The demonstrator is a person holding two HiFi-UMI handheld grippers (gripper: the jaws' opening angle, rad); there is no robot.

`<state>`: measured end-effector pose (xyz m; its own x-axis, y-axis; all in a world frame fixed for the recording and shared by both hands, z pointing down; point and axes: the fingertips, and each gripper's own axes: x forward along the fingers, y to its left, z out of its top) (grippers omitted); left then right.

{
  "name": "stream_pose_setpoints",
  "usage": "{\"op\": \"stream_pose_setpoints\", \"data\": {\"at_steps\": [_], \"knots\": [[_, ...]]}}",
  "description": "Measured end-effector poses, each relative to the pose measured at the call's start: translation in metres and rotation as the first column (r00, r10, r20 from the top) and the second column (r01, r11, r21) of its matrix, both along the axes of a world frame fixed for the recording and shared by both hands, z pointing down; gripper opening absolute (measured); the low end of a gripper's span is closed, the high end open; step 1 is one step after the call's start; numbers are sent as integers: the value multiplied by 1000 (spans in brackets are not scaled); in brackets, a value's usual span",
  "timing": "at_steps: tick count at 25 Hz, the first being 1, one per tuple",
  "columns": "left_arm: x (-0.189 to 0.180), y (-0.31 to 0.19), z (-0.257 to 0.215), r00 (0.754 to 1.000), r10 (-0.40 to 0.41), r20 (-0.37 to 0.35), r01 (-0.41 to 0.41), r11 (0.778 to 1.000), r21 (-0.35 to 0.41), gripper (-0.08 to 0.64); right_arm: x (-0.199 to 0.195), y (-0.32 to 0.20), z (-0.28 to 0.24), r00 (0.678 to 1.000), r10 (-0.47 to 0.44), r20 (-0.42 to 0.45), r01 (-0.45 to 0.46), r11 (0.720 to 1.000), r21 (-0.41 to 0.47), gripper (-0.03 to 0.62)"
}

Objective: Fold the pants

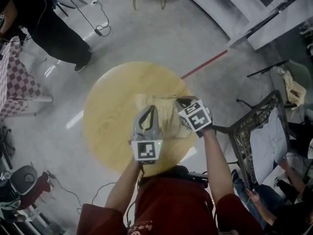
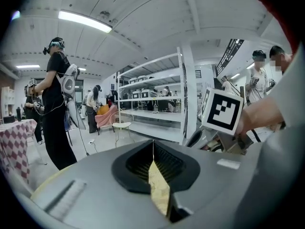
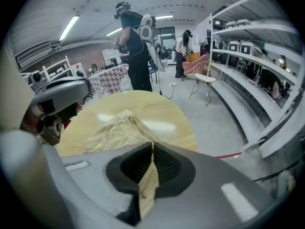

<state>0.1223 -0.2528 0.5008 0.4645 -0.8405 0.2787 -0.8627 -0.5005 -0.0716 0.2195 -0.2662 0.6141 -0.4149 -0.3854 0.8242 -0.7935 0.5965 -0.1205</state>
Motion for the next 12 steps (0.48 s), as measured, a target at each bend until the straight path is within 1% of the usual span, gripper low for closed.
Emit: {"op": "stream_pose_setpoints", "data": {"at_steps": [3,6,10,12], "knots": [[-5,-4,3,1000,-4,-5,4,1000,-11,12,0,-8,18,999,11,-45,-11,1000,-17,15],[-8,-5,7,1000,-2,-2,2,1000,-27,12,-1,-11,37,997,27,-69,-29,999,-33,15],[1,-6,7,1000,8,-3,-8,1000,-26,8,7,-14,49,995,82,-56,-85,995,-43,17],[2,-6,8,1000,11,-5,-12,1000,-26,8,7,-15,50,994,96,-50,-98,994,-46,17]]}}
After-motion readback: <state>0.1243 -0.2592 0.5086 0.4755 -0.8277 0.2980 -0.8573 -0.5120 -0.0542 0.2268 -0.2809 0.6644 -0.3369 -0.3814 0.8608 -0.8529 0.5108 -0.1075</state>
